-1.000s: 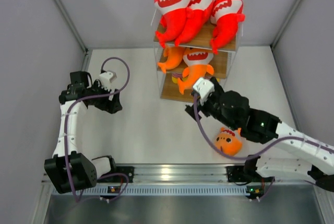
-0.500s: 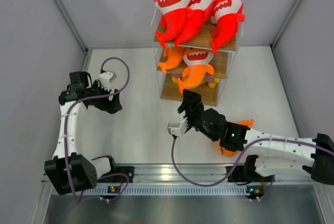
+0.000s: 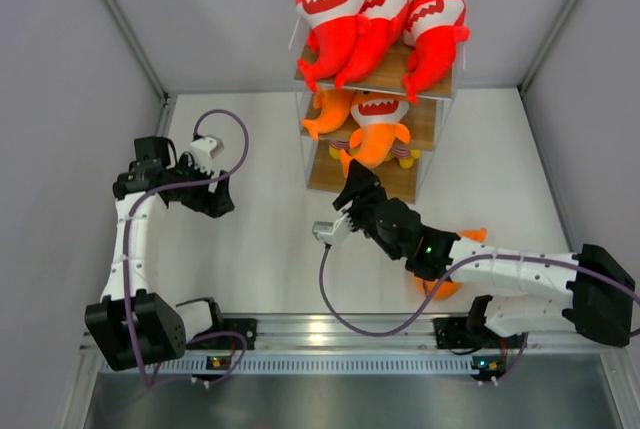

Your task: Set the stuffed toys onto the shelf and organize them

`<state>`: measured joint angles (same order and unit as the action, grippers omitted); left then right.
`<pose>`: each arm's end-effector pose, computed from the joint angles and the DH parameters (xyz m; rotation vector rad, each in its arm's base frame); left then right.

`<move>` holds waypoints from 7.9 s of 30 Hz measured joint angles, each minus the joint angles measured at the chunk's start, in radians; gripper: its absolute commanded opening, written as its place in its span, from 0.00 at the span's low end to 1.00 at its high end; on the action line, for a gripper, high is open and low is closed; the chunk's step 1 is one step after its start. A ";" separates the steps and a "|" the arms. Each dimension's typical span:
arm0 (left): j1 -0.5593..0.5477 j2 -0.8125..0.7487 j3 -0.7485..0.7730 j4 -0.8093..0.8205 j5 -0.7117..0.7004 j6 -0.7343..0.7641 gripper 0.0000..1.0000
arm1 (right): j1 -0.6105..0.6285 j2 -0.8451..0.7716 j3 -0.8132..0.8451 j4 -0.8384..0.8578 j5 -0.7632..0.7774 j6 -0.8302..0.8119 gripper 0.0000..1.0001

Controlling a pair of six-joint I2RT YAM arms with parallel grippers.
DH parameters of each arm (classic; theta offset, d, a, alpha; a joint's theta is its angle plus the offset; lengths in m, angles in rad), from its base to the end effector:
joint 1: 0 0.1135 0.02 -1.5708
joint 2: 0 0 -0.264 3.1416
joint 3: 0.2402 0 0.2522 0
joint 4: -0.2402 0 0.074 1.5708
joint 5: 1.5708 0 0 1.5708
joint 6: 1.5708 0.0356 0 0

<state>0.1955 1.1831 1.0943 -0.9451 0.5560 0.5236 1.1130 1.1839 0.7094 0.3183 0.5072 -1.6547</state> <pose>0.2222 0.0249 0.3064 0.5834 2.3592 -0.4127 0.1346 0.2341 0.2831 -1.6361 0.7014 -0.8315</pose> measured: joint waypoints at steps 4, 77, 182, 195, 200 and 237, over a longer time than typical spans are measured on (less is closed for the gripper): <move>0.000 0.000 0.001 0.000 0.001 0.002 0.84 | -0.027 0.006 0.017 -0.008 0.002 -0.003 0.54; -0.001 0.024 0.040 0.001 0.000 0.010 0.84 | -0.337 0.143 0.316 -0.234 -0.395 -0.265 0.71; -0.039 -0.128 0.184 -0.184 0.373 0.135 0.98 | 0.074 0.302 0.756 -0.962 -0.688 0.311 0.00; -0.063 -0.144 0.199 -0.246 0.468 0.201 0.98 | 0.053 0.468 0.940 -0.978 -0.682 -0.088 0.00; -0.065 -0.137 0.199 -0.247 0.478 0.217 0.98 | 0.053 0.452 0.909 -0.909 -0.698 -0.208 0.00; -0.100 -0.046 0.359 0.145 0.161 -0.652 0.00 | 0.194 0.406 0.349 0.215 -0.641 -0.286 0.70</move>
<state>0.0959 1.1370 1.4528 -0.8005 0.7166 -0.1280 1.3067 1.5902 1.0584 0.5335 -0.1341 -1.9404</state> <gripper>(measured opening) 0.072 0.701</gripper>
